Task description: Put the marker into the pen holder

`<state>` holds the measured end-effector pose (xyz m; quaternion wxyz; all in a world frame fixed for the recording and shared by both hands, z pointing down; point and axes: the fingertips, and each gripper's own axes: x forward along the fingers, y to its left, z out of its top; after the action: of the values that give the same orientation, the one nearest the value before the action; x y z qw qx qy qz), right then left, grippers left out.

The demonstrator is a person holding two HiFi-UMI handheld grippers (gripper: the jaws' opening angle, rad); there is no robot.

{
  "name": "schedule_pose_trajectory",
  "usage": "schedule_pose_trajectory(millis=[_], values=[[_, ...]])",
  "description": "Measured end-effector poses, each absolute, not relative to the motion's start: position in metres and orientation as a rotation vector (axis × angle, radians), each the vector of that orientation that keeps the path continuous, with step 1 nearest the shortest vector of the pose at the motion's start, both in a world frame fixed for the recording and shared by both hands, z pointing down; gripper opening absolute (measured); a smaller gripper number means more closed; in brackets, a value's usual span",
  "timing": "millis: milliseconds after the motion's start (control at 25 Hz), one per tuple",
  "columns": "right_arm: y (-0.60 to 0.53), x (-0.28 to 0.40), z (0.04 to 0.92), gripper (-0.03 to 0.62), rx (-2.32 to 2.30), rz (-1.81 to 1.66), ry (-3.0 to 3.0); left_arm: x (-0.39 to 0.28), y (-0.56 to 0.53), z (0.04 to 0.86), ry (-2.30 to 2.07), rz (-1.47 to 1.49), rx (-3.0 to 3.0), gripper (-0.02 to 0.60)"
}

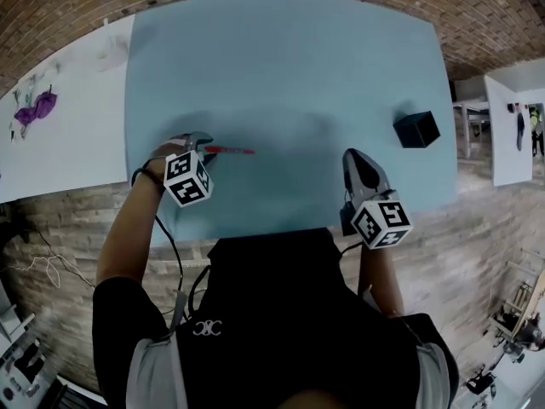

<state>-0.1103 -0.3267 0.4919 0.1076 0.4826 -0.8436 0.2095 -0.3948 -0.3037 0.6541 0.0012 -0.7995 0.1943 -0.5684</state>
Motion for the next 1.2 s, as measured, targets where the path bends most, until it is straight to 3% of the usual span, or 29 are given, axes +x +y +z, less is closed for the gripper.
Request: schedule_pose_trajectory(millis=[400, 520, 800, 840, 1200], values=[[-0.321, -0.058, 0.507, 0.003, 1.481, 0.677, -2.403, -0.403, -0.298, 0.703, 0.381, -2.039, -2.393, 0.164], [-0.324, -0.05, 0.511, 0.003, 1.494, 0.673, -2.394, -0.404, -0.301, 0.71, 0.393, -2.061, -2.427, 0.126], [-0.31, -0.045, 0.52, 0.003, 1.419, 0.67, -2.407, -0.406, -0.295, 0.718, 0.345, -2.121, -2.498, 0.103], [-0.309, -0.045, 0.52, 0.003, 1.415, 0.679, -2.408, -0.405, -0.295, 0.717, 0.341, -2.125, -2.528, 0.072], [-0.296, -0.056, 0.521, 0.005, 1.364, 0.653, -2.441, -0.402, -0.305, 0.711, 0.487, -1.991, -2.734, 0.071]])
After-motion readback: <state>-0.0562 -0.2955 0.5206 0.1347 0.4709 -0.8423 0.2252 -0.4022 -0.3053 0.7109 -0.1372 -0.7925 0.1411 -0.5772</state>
